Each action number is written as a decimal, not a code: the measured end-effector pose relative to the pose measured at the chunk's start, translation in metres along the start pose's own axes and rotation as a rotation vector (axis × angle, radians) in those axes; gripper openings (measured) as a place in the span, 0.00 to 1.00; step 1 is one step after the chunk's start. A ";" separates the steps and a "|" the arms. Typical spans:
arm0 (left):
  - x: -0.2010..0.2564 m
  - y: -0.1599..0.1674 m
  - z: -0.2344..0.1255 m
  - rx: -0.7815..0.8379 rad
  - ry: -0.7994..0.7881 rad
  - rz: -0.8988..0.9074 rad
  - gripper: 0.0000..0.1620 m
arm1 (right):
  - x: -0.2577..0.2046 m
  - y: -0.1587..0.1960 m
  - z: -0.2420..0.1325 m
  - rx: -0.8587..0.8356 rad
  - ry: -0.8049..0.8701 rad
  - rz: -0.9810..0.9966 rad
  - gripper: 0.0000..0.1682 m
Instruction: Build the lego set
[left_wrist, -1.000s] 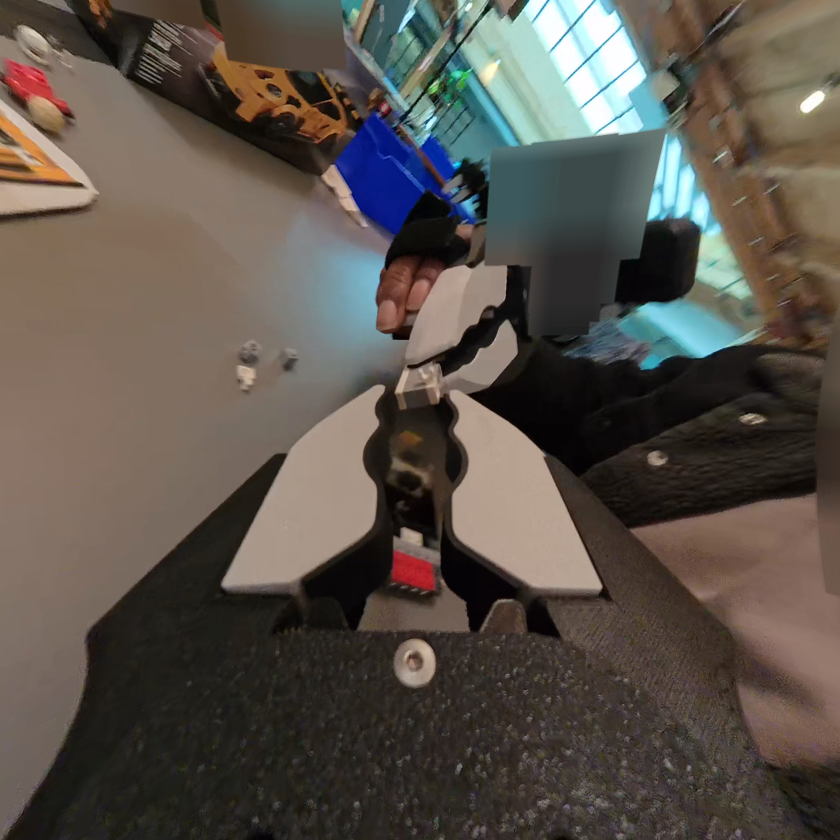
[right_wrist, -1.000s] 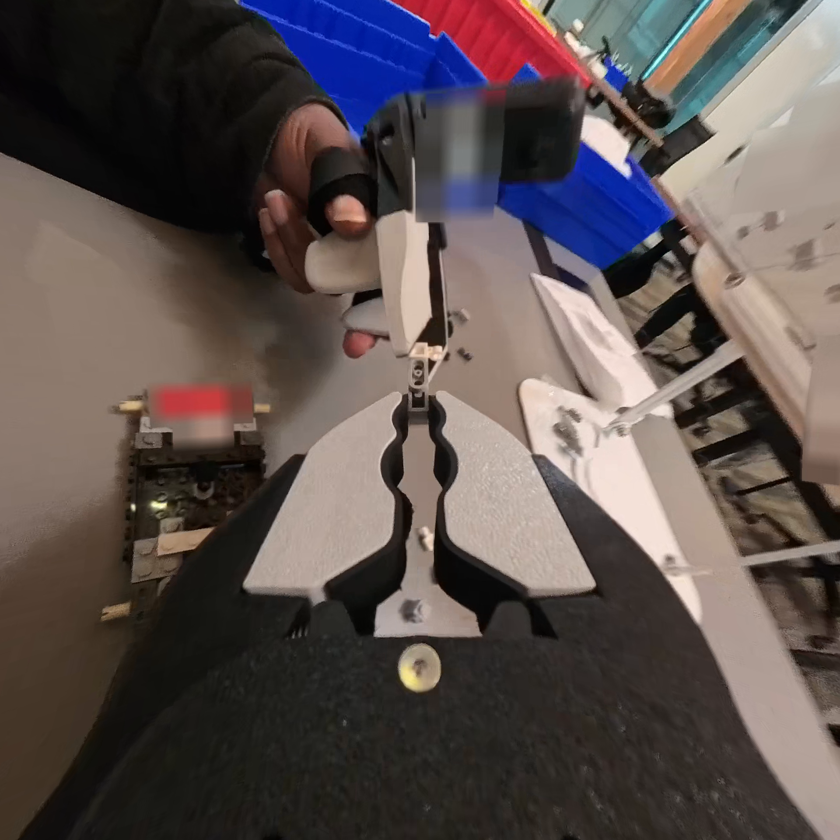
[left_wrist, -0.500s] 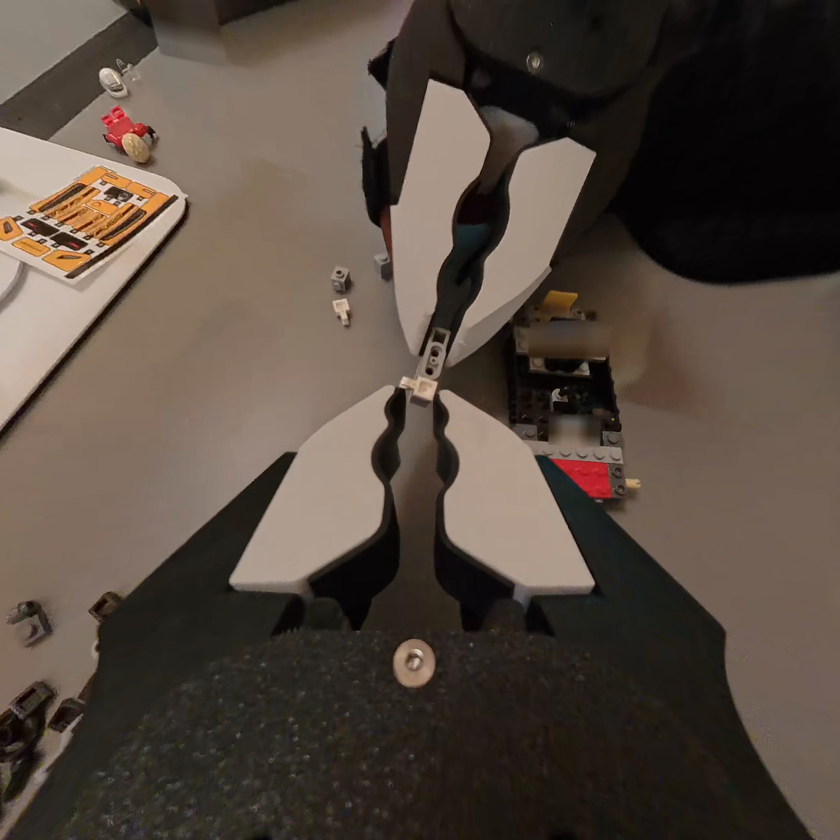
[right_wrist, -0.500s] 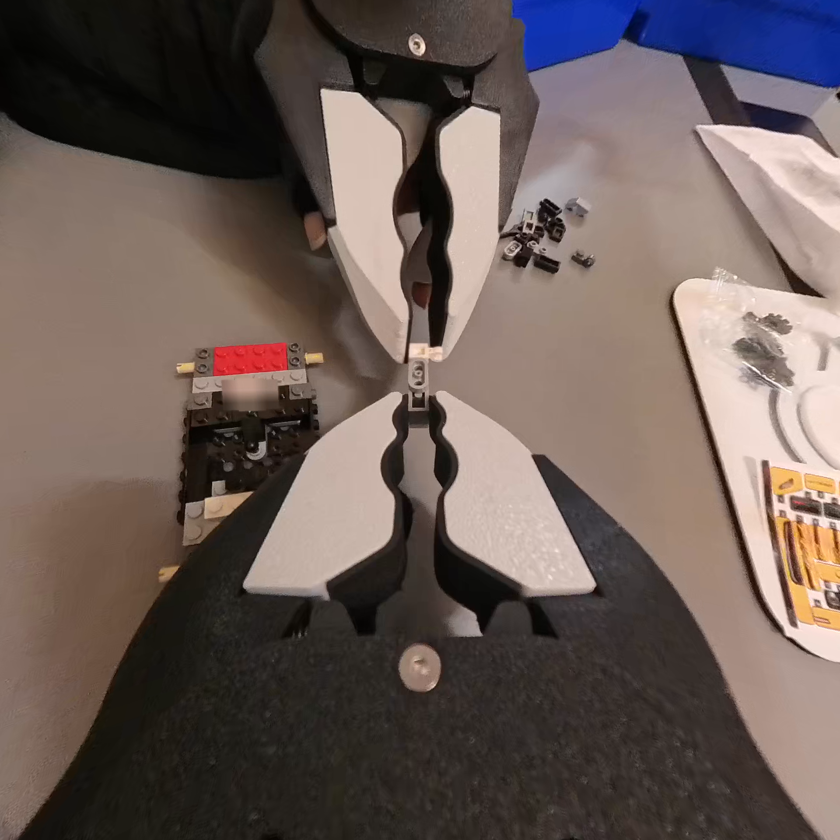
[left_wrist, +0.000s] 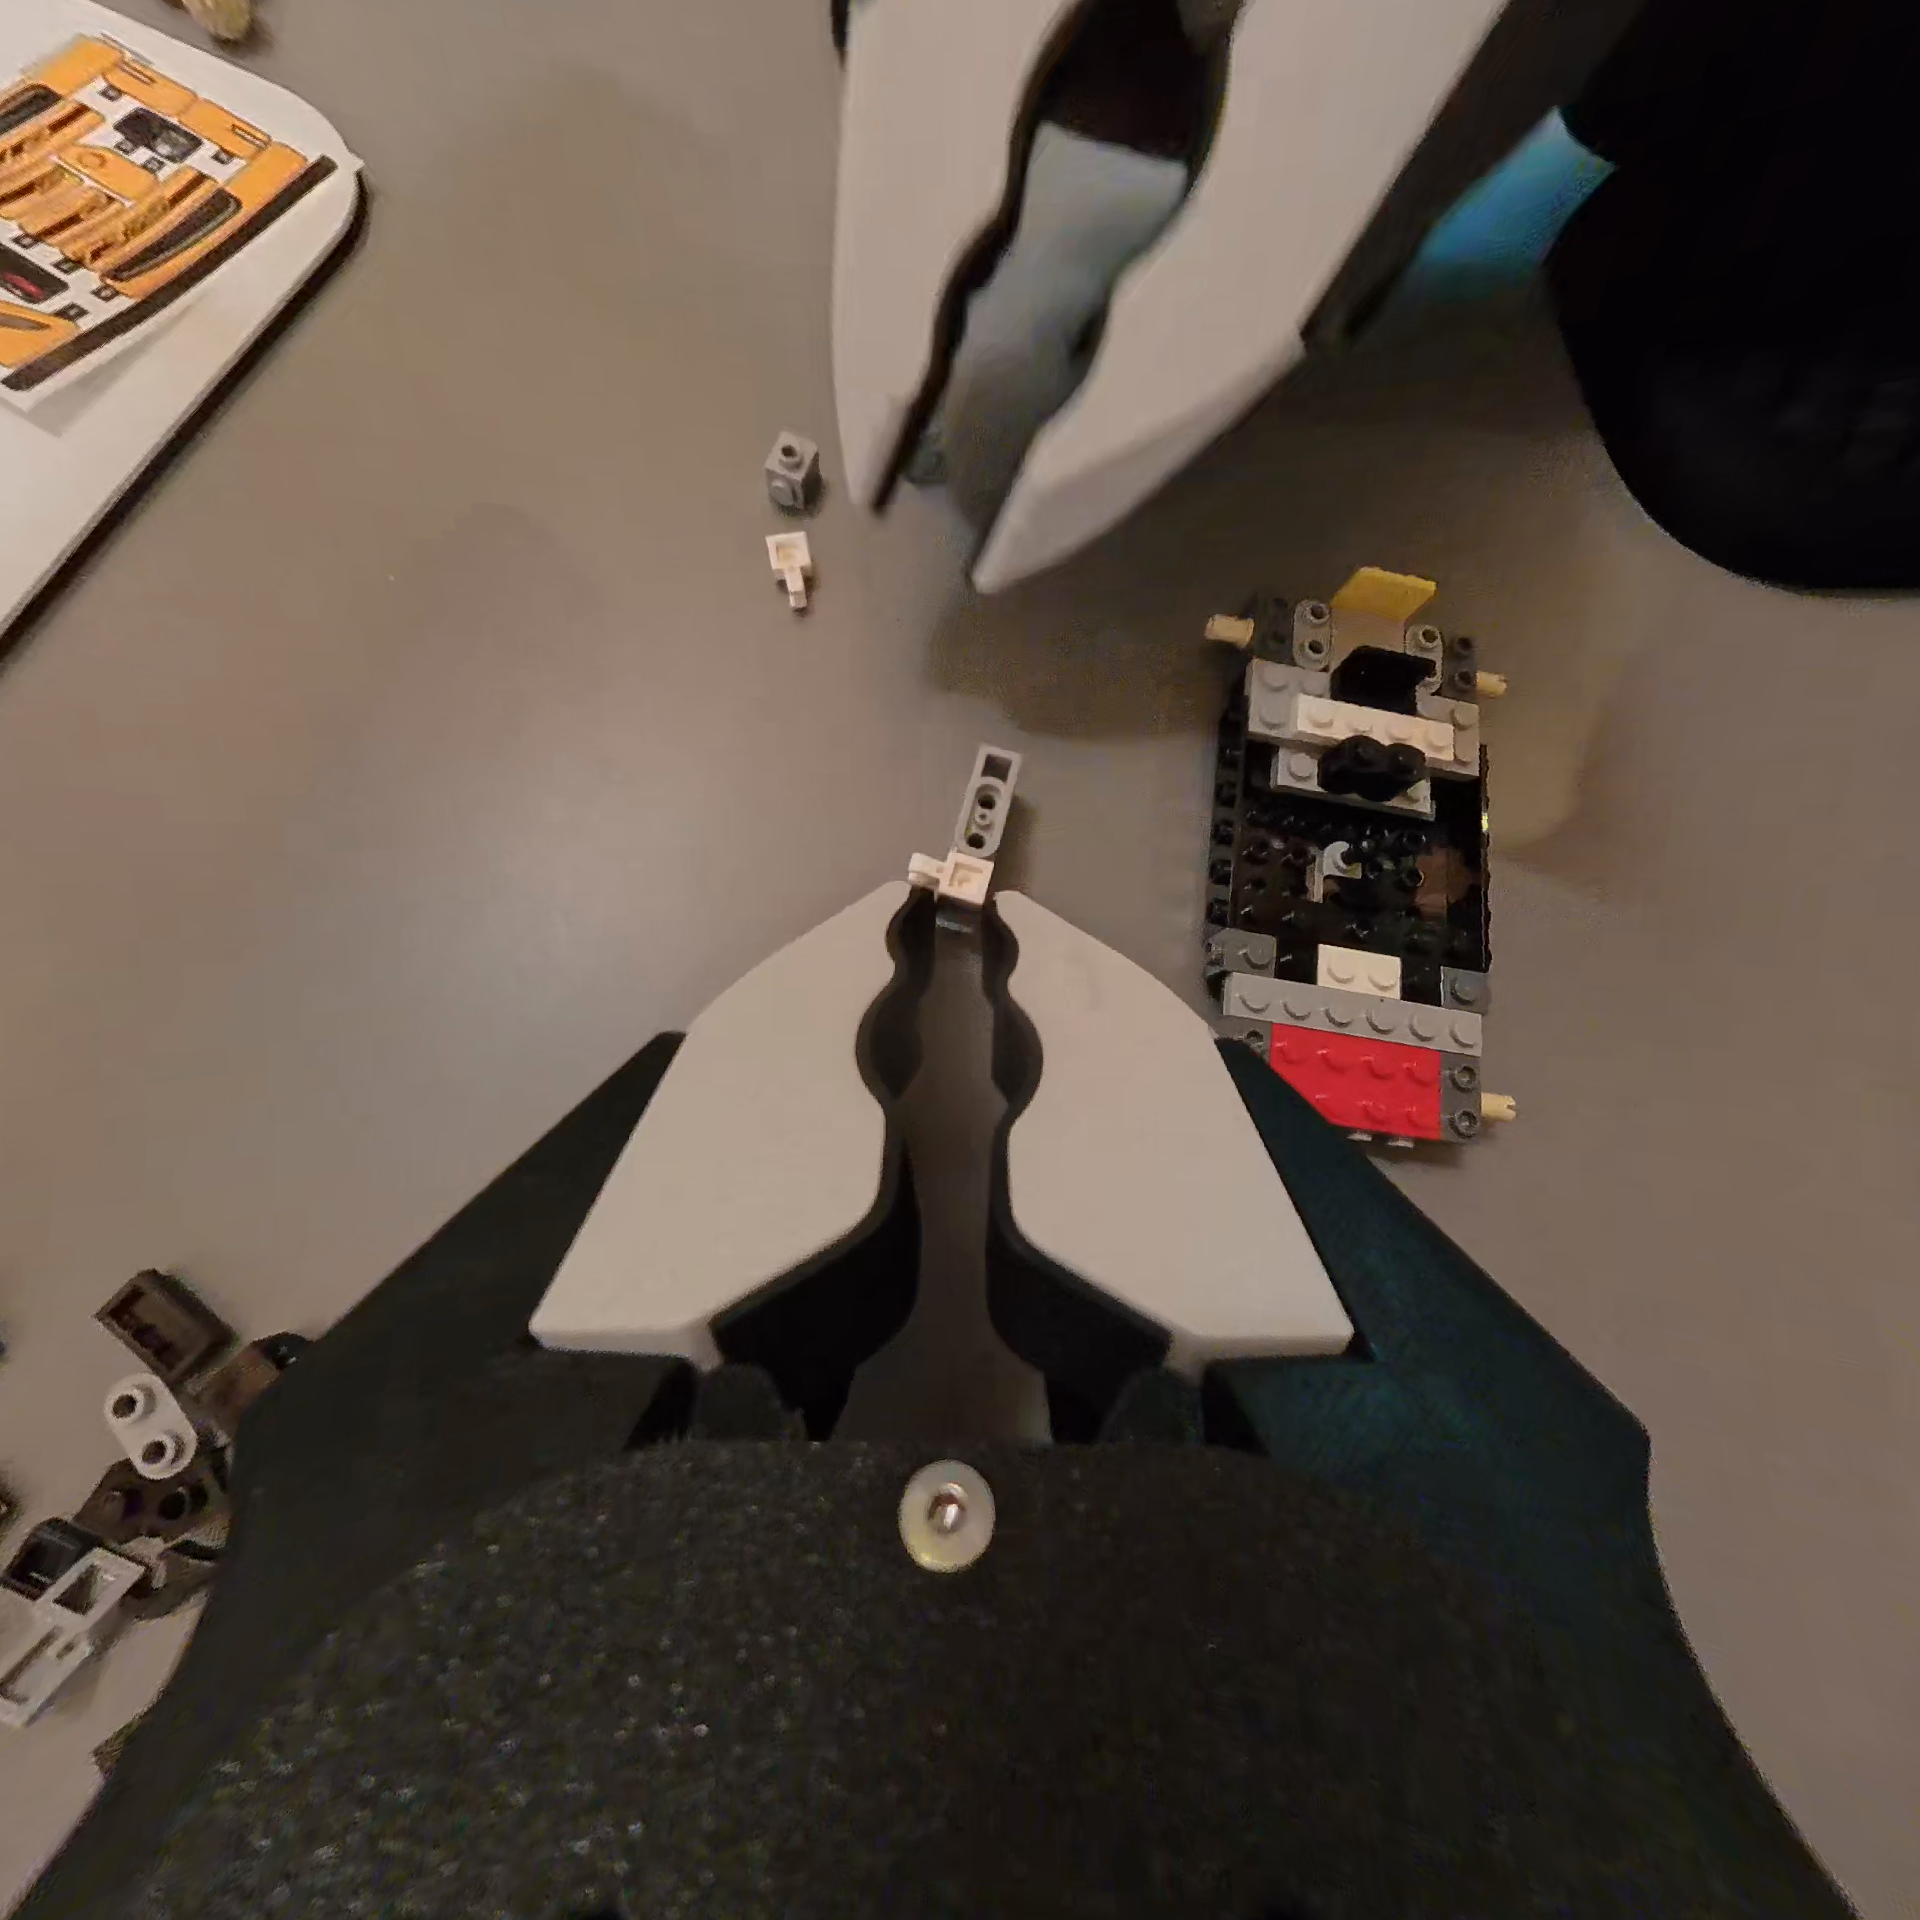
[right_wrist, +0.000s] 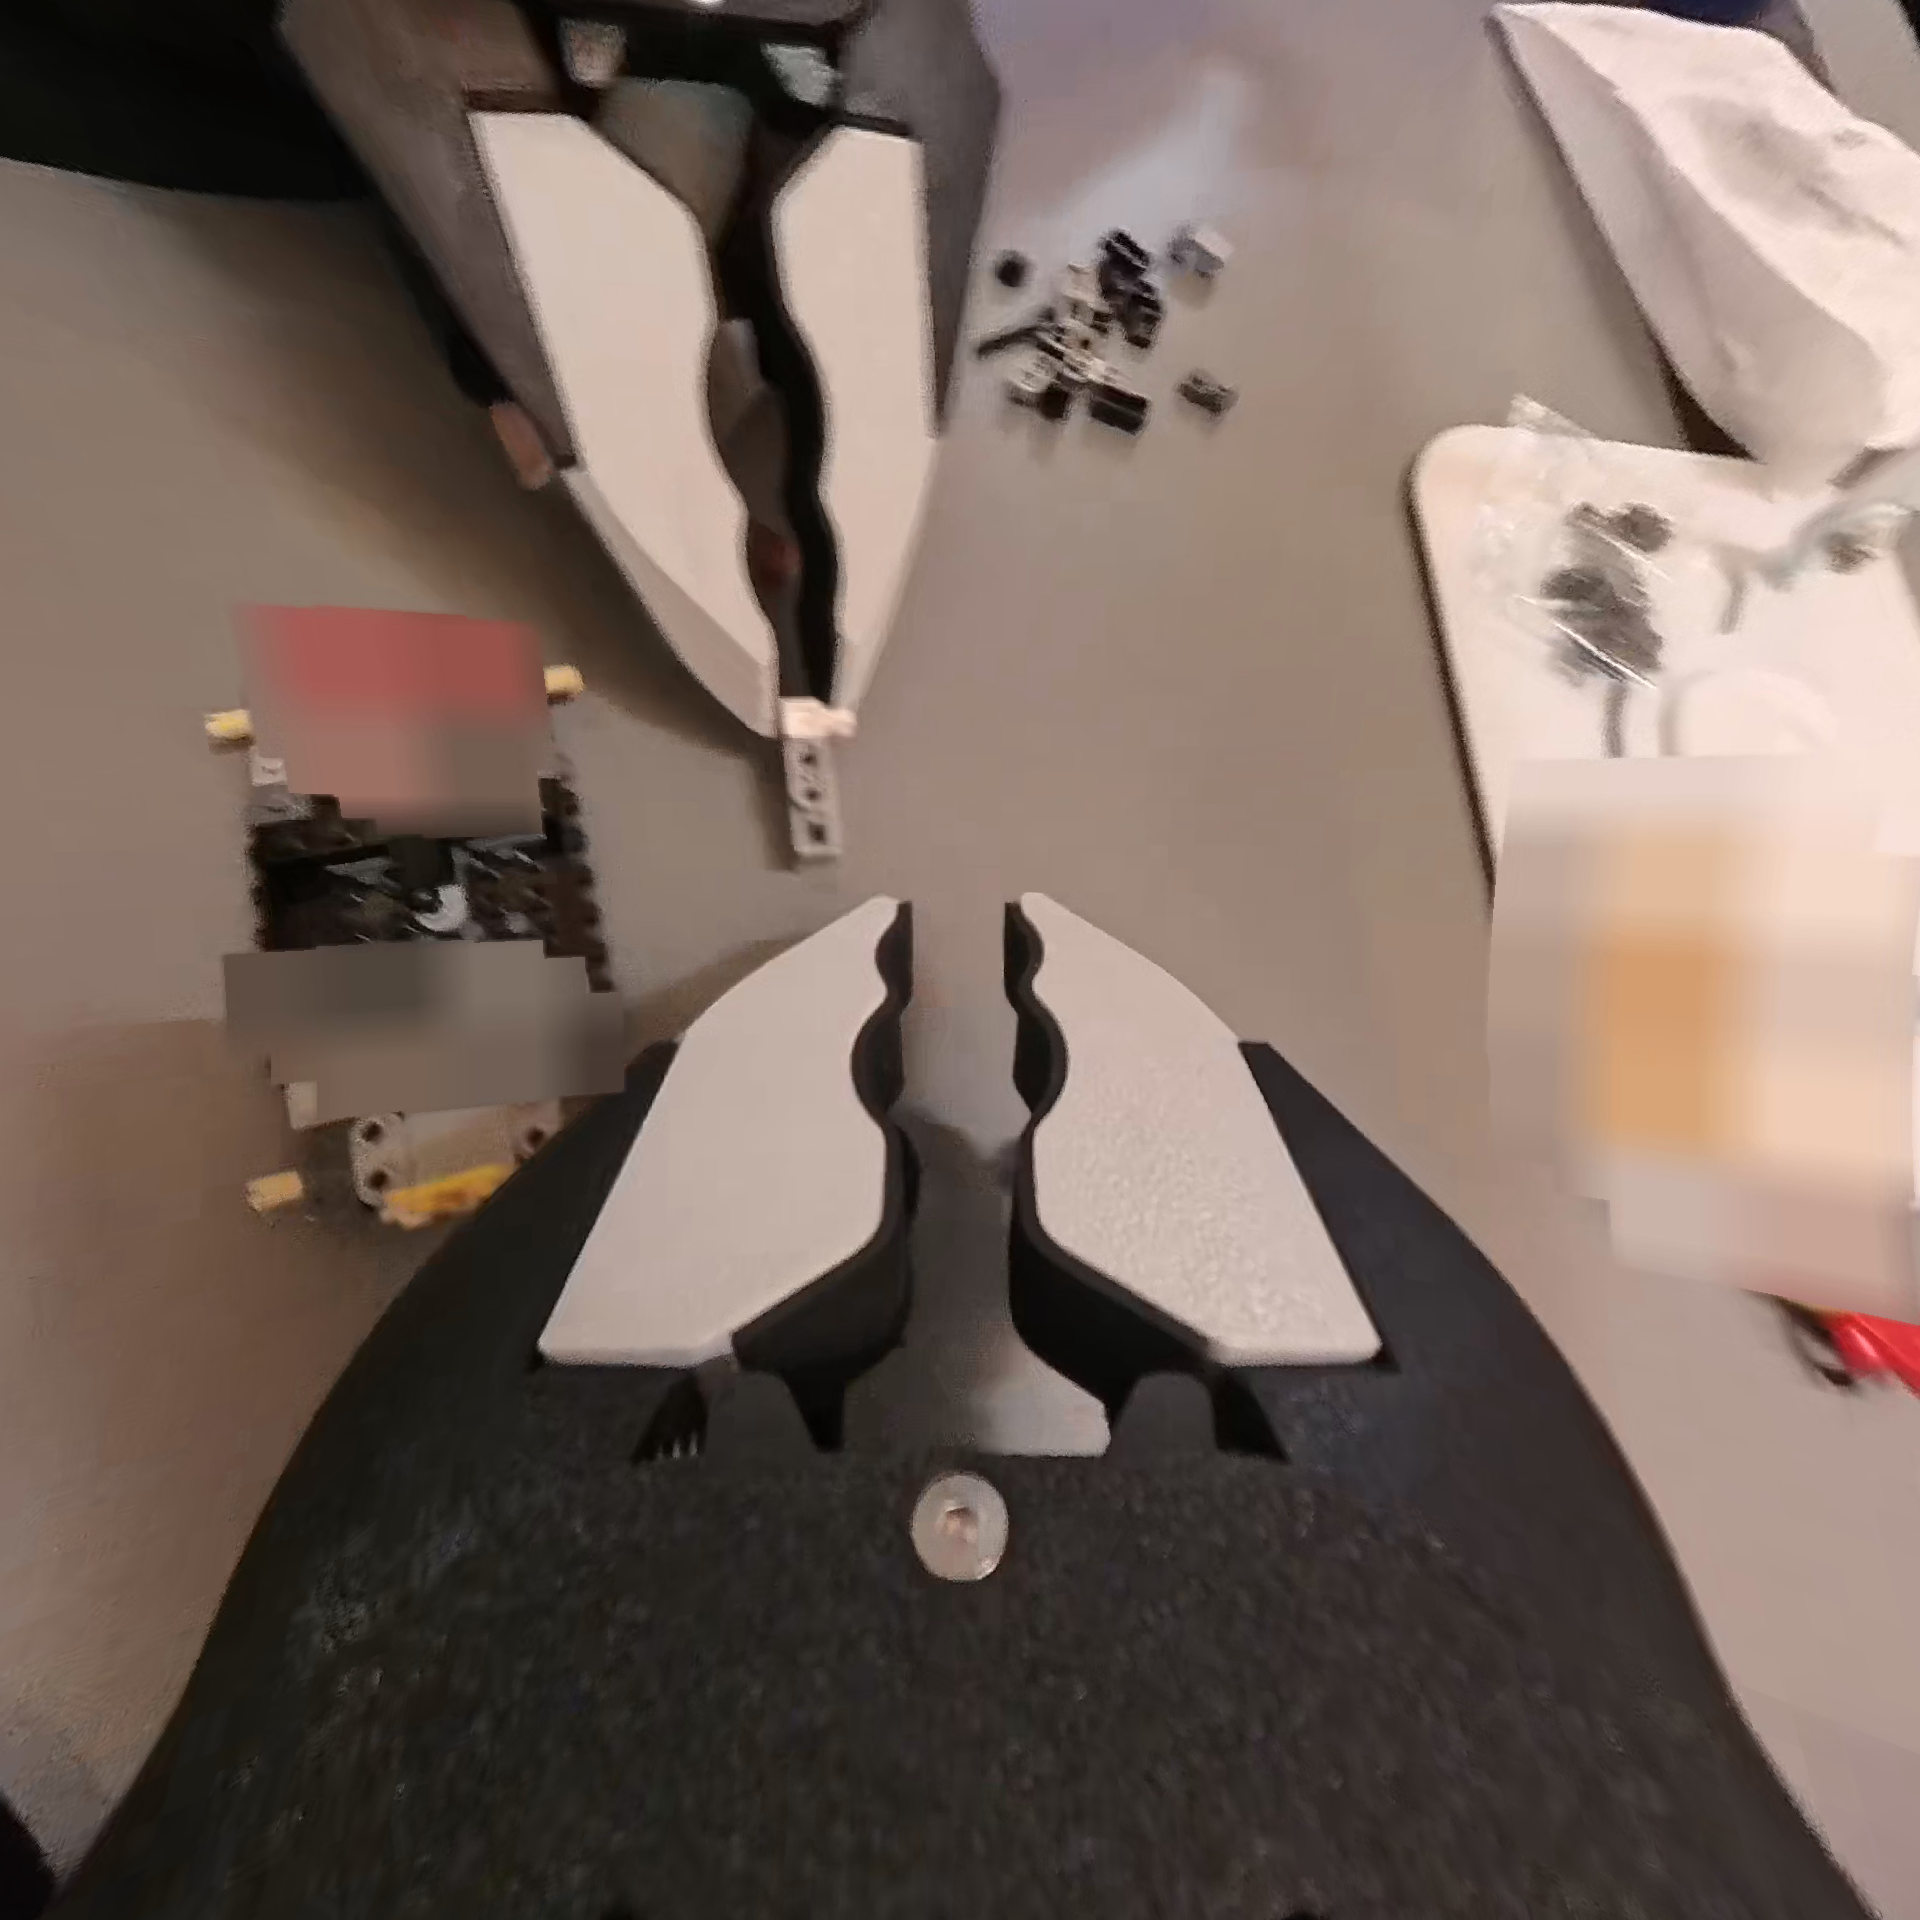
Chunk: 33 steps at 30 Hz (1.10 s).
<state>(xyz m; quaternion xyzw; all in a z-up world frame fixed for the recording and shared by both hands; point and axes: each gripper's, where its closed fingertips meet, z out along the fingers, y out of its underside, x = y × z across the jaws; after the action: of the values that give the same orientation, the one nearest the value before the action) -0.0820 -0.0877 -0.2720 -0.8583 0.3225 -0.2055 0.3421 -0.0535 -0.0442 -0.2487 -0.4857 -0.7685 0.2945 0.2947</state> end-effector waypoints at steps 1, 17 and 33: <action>0.000 0.000 0.000 0.001 0.002 -0.002 0.06 | 0.009 0.005 -0.006 -0.019 0.026 0.008 0.09; -0.005 -0.009 -0.013 0.052 -0.008 0.012 0.11 | 0.030 0.032 0.018 -0.337 -0.148 -0.168 0.05; 0.040 -0.065 -0.038 0.361 -0.124 0.493 0.11 | -0.045 -0.057 -0.031 0.214 -0.593 0.281 0.04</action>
<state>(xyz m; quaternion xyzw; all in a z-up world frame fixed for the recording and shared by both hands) -0.0486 -0.0962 -0.1940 -0.6905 0.4576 -0.1174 0.5478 -0.0471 -0.1006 -0.1939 -0.4465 -0.7108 0.5396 0.0644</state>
